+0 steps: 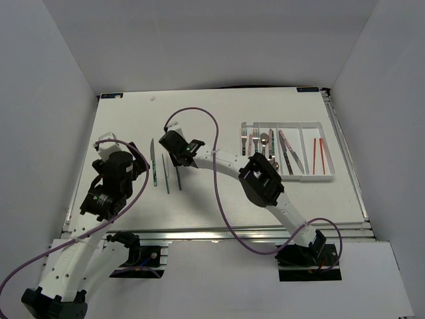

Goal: Sort the eating utensils into containers

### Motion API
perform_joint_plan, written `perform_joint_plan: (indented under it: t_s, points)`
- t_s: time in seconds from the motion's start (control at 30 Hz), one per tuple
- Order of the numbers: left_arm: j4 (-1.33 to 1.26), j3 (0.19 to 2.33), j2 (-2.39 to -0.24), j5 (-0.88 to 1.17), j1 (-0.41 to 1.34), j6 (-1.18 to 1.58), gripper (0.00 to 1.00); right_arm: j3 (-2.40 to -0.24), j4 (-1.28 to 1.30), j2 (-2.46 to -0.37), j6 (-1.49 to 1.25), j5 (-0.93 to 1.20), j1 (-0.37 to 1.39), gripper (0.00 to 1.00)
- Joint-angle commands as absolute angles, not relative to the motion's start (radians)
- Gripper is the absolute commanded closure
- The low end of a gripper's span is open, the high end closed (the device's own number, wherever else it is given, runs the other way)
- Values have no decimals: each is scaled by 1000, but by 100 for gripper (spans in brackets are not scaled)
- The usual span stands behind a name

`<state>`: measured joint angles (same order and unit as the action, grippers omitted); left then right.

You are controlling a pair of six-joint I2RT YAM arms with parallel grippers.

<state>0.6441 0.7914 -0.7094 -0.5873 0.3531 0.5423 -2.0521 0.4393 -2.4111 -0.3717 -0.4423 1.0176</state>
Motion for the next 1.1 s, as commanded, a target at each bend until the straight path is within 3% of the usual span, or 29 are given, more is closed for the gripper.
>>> perform_joint_plan:
  t_s: [0.0,0.4,0.47,0.53,0.57,0.73,1.07]
  points:
    - [647,802,-693,-591,357,543,2,-2091,428,-2436,-383,-443,1023,61]
    - [646,799,-690,-586,357,541,2,-2094,492,-2490,-411,-425,1006,67]
    - [646,799,-687,-584,357,541,2,-1996,471,-2441,-426,-410,988,75]
    - [646,799,-687,-584,357,541,2,-1898,459,-2381,-431,-429,980,77]
    - [646,801,-687,-584,357,541,2,-1873,462,-2367,-431,-436,973,85]
    - [644,801,-686,-583,357,541,2,-1740,489,-2277,-388,-364,931,100]
    - [641,798,-680,-574,359,538,2,-1508,370,-1872,-223,-84,729,100]
